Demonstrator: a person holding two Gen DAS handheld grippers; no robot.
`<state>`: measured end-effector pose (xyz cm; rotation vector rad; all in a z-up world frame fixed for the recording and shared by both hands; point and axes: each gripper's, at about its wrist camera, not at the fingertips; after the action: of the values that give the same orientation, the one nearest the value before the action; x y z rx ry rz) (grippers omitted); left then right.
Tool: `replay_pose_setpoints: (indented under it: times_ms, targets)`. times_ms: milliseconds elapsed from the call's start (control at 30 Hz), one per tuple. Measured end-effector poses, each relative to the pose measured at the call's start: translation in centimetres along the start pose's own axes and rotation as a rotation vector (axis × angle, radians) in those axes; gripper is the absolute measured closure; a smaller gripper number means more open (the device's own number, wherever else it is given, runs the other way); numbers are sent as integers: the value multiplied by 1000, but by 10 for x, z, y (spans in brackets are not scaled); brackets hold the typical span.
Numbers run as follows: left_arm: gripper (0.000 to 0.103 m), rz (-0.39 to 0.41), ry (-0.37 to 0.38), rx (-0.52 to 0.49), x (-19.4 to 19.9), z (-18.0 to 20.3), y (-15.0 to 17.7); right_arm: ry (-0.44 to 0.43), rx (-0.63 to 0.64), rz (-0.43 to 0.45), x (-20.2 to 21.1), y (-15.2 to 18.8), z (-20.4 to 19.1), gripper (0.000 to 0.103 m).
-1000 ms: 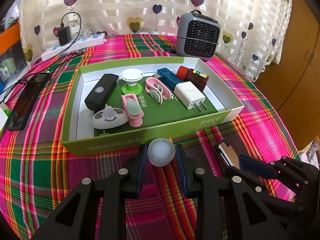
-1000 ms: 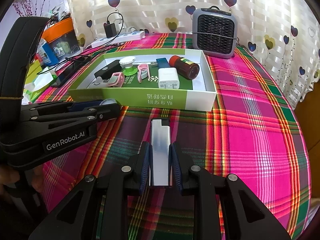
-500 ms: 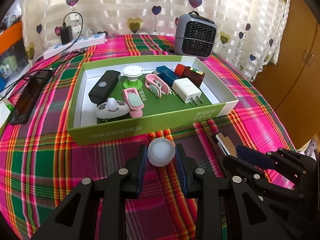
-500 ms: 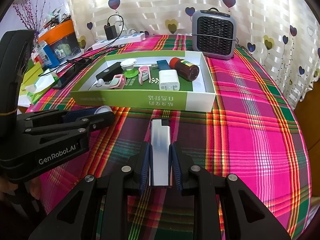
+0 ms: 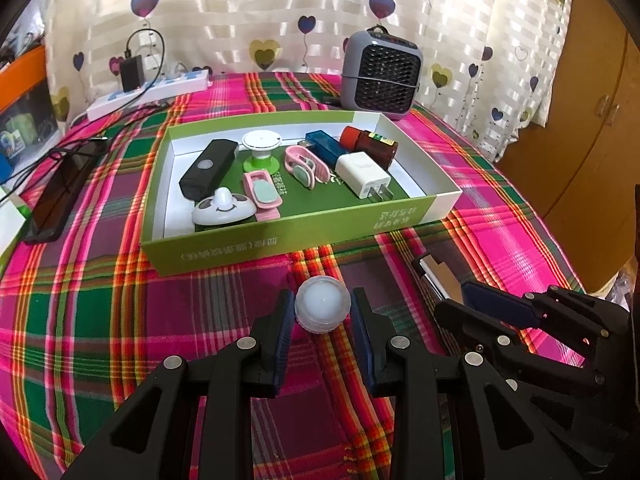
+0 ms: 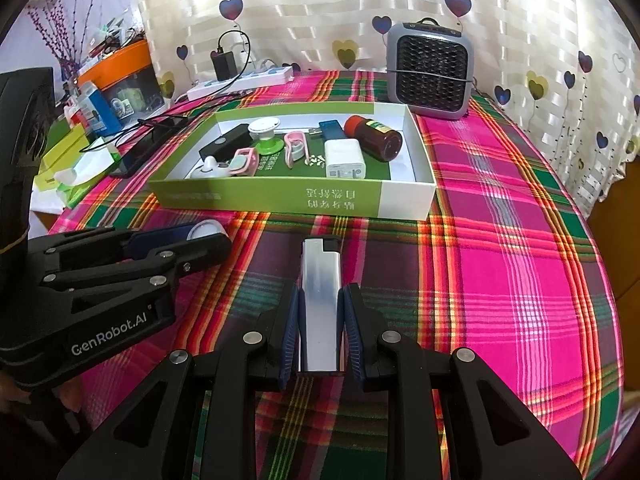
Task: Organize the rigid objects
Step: 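Carry the white cap toward the box while the right tool carries the silver bar there, then lower the white cap into the box with the left tool while the right tool lowers the silver bar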
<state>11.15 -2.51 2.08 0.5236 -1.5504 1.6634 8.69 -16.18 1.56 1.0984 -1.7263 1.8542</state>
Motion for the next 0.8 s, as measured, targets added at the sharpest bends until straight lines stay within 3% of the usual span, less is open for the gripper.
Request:
replay_pose_setpoints:
  times_ms: [800]
  targets:
    - [76, 72, 16, -12, 28, -4, -27, 3, 4, 79, 16, -23, -5, 79]
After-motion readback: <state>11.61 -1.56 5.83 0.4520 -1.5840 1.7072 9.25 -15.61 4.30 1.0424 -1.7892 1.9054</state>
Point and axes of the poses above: each gripper's, at about its wrist camera, not at the fingertips, and x roughly against the way its jaws point, z to its right, y to its underside, and after that the axes turned 2 degrees about y, right-handed
